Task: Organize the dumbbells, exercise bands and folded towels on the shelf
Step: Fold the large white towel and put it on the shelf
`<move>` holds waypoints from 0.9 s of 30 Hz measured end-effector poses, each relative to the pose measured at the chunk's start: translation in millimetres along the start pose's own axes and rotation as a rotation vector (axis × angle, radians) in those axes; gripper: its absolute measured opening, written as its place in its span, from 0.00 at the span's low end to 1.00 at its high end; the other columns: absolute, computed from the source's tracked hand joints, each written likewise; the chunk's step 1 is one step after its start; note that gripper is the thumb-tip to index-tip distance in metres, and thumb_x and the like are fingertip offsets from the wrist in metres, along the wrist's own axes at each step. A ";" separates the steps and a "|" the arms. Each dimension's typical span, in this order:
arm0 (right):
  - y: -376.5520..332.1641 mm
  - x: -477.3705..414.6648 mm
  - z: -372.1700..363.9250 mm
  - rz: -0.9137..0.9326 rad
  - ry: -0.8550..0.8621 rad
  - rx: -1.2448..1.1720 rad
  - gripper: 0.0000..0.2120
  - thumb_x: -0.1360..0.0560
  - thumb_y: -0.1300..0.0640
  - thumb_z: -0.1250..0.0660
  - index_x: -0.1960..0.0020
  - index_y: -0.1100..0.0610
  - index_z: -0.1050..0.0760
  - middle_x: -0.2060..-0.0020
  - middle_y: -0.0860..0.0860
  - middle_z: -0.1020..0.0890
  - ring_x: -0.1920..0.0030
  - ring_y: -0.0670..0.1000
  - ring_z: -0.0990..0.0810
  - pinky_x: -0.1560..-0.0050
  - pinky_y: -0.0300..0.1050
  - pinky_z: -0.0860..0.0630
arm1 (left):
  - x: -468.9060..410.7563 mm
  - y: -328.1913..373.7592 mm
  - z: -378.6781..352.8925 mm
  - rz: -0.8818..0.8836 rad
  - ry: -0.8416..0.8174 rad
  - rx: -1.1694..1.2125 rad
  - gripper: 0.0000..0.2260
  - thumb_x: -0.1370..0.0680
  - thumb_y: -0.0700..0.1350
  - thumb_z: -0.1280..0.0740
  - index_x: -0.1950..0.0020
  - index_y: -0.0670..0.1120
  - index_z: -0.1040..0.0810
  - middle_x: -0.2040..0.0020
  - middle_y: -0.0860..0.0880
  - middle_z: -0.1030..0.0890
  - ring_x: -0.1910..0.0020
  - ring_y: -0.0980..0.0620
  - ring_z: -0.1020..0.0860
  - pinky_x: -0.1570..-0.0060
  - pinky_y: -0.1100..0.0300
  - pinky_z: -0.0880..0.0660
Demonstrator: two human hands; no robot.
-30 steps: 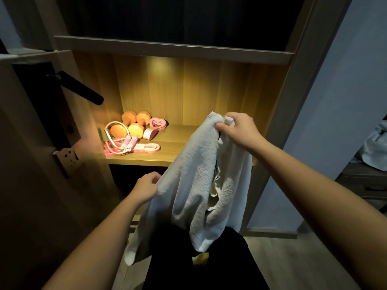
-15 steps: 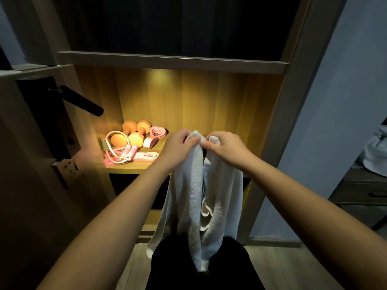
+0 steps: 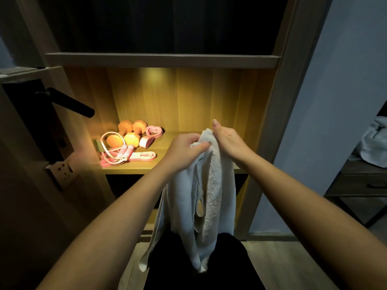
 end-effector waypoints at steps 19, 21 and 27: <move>179.7 73.1 21.8 -0.475 -0.270 0.690 0.07 0.27 0.51 0.33 0.63 0.49 0.24 0.60 0.51 0.19 0.58 0.53 0.21 0.59 0.46 0.24 | -31.6 -16.6 69.7 0.089 0.677 0.171 0.08 0.22 0.47 0.33 0.60 0.46 0.23 0.64 0.50 0.27 0.63 0.55 0.30 0.62 0.60 0.33; 190.9 87.5 24.0 -0.492 -0.230 0.743 0.12 0.26 0.48 0.34 0.68 0.48 0.27 0.65 0.49 0.22 0.59 0.55 0.21 0.61 0.47 0.26 | -33.5 -16.5 63.4 0.079 0.651 0.128 0.07 0.22 0.46 0.33 0.58 0.44 0.22 0.63 0.50 0.26 0.62 0.56 0.30 0.62 0.60 0.33; 226.8 130.7 29.3 -0.568 -0.283 0.763 0.06 0.27 0.55 0.34 0.52 0.56 0.24 0.54 0.55 0.19 0.52 0.57 0.22 0.55 0.48 0.26 | -37.7 -27.6 48.0 0.126 0.641 0.162 0.06 0.24 0.49 0.34 0.58 0.49 0.21 0.62 0.52 0.23 0.60 0.54 0.26 0.55 0.56 0.27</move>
Point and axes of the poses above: each hand's wrist, its own x-axis away from the middle knuckle, its own z-axis out of the back of the hand, y = z × x, the point moved 2 cm from there along -x, towards the middle knuckle
